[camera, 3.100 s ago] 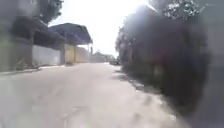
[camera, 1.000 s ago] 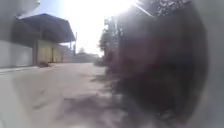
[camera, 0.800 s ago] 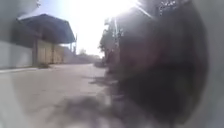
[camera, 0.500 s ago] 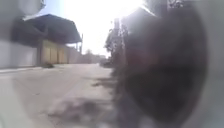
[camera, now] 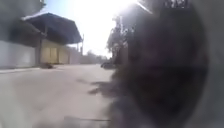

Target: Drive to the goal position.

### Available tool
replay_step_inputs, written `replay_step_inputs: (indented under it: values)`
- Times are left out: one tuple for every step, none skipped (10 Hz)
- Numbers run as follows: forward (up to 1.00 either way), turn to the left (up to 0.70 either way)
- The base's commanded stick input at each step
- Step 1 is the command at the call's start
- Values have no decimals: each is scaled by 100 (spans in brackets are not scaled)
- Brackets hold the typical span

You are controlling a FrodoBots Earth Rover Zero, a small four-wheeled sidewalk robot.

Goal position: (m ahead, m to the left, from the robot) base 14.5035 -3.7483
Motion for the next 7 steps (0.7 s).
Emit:
replay_step_inputs:
  values:
    - [100, 21]
    - [100, 37]
    - [100, 31]
    - [100, 17]
    - [100, 7]
    - [100, 5]
    - [100, 3]
